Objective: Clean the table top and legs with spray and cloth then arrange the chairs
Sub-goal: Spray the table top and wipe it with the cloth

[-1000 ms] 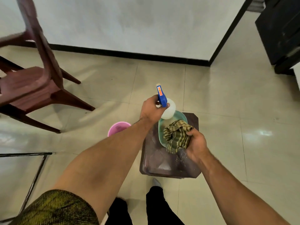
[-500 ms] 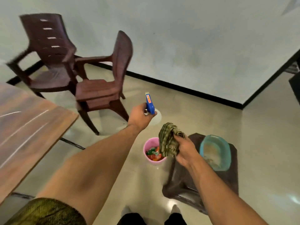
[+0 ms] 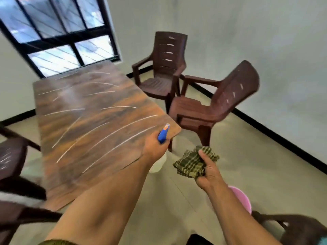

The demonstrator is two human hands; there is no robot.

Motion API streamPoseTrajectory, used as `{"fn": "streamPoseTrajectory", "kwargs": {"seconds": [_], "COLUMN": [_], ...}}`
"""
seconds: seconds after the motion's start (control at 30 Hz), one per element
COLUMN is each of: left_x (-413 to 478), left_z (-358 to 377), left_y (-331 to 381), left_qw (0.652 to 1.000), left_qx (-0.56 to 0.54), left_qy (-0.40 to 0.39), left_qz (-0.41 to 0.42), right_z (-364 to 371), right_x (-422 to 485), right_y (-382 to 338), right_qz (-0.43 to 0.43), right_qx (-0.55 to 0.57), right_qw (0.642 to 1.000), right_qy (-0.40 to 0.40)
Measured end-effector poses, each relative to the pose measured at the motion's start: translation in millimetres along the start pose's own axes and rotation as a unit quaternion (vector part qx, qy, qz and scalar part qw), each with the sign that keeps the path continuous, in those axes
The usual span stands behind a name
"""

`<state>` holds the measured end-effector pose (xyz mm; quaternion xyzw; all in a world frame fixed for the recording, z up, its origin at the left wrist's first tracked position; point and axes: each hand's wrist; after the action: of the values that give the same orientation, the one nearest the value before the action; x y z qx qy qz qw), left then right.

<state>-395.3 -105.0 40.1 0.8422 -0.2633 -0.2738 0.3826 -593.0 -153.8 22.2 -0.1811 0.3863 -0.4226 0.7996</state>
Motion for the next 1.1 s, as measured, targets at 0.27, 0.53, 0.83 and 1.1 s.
{"fn": "streamPoseTrajectory", "kwargs": {"seconds": [0.27,0.53,0.83,1.1], "left_x": [55,155,239,279], "left_z": [-57,-33,-21,-40], "left_y": [-53,-20,1,-18], "left_qw": [0.989,0.979,0.974,0.968], "left_qx": [0.090,0.153,0.110,0.097], "left_qy": [0.058,-0.046,-0.087,-0.085], "left_qz": [-0.097,-0.125,-0.178,-0.217], "right_z": [78,117,172,228], "right_x": [93,240,350,397], "right_y": [35,57,44,69], "right_qz": [0.064,0.039,-0.053,-0.153], "right_qx": [-0.108,-0.226,-0.379,-0.694], "right_qw": [0.992,0.971,0.922,0.672], "right_qy": [0.012,0.063,0.055,-0.208]}}
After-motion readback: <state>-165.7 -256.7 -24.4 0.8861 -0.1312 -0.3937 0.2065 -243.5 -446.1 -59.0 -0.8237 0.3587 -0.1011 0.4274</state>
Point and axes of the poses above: each hand's wrist, its own x-axis towards the middle knuckle, its own z-axis out of the palm, y = z × x, and after that the axes turned 14 degrees about -z, right-handed
